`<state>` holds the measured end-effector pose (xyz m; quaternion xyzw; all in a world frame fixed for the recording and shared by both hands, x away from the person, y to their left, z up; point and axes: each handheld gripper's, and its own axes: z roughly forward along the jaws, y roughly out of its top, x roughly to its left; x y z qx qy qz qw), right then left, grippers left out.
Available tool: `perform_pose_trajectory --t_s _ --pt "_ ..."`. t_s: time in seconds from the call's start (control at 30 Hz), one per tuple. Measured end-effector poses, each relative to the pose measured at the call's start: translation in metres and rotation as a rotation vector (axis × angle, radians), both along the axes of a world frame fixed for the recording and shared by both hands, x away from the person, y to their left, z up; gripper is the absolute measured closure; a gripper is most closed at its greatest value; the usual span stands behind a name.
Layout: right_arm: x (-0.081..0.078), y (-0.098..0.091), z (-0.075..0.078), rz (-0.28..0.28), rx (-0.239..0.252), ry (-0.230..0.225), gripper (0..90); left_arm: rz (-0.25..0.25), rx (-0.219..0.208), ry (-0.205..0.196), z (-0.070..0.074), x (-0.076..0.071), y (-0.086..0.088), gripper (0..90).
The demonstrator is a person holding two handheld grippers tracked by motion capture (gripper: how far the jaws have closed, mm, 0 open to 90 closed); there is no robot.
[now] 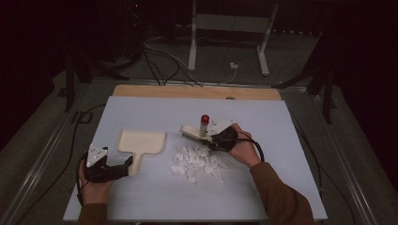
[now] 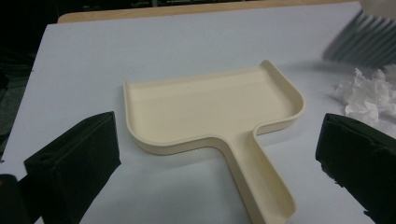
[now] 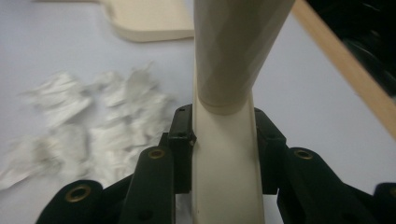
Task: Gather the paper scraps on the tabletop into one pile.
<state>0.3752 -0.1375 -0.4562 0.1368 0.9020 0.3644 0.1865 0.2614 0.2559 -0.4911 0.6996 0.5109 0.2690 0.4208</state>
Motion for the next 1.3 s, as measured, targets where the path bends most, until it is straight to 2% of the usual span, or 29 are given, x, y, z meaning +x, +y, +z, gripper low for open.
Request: perform_pose_trajectory --t_s 0.07,0.1,0.23,0.27,0.3,0.4,0.53,0.57,0.67,0.7,0.77,0.83,0.93,1.07,1.17,1.3 --pt "0.003 -0.005 0.003 -0.050 0.019 -0.009 67.4 0.000 0.000 -0.001 0.000 0.000 0.000 0.5" --pt "0.003 -0.005 0.003 -0.050 0.019 -0.009 67.4 0.000 0.000 -0.001 0.000 0.000 0.000 0.5" --pt "0.006 -0.014 0.007 -0.112 0.030 -0.013 67.4 0.001 -0.001 0.002 0.000 0.000 0.001 0.5" --pt "0.007 -0.020 0.008 -0.150 0.044 0.009 67.4 0.001 -0.002 0.002 0.000 0.000 0.001 0.5" --pt "0.007 -0.020 0.008 -0.150 0.044 0.009 67.4 0.001 -0.002 0.002 0.000 0.000 0.001 0.5" --pt "0.007 -0.029 0.010 -0.198 0.046 0.018 67.4 0.001 -0.004 0.002 0.000 0.000 0.001 0.5" --pt "0.007 -0.040 0.011 -0.261 0.050 0.044 67.4 0.002 -0.005 0.002 0.000 -0.001 0.001 0.5" --pt "0.007 -0.043 0.011 -0.293 0.055 0.066 67.4 0.002 -0.006 0.001 0.000 -0.001 0.001 0.5" --pt "0.003 -0.051 0.010 -0.360 0.036 0.085 67.4 0.003 -0.007 0.001 0.000 -0.001 0.002 0.5" --pt "-0.001 -0.055 0.009 -0.409 0.018 0.083 67.4 0.004 -0.006 0.002 0.000 -0.001 0.002 0.5" --pt "-0.003 -0.056 0.008 -0.428 0.018 0.084 67.4 0.003 -0.007 0.003 -0.001 -0.001 0.001 0.5" --pt "-0.009 -0.058 0.007 -0.481 -0.003 0.080 67.4 0.002 -0.004 0.003 -0.001 -0.001 0.000 0.5" --pt "-0.016 -0.058 0.005 -0.523 -0.038 0.065 67.4 0.003 -0.005 0.002 -0.001 -0.001 0.000 0.5" --pt "-0.022 -0.058 0.005 -0.584 -0.050 0.080 67.4 0.003 -0.006 0.002 -0.001 -0.001 0.001 0.5" --pt "-0.026 -0.057 0.003 -0.627 -0.027 0.137 67.4 0.003 -0.007 0.002 -0.001 -0.001 0.001 0.5" --pt "-0.033 -0.053 -0.002 -0.647 0.022 0.206 67.3 0.004 -0.006 0.002 -0.001 -0.001 0.000 0.5"
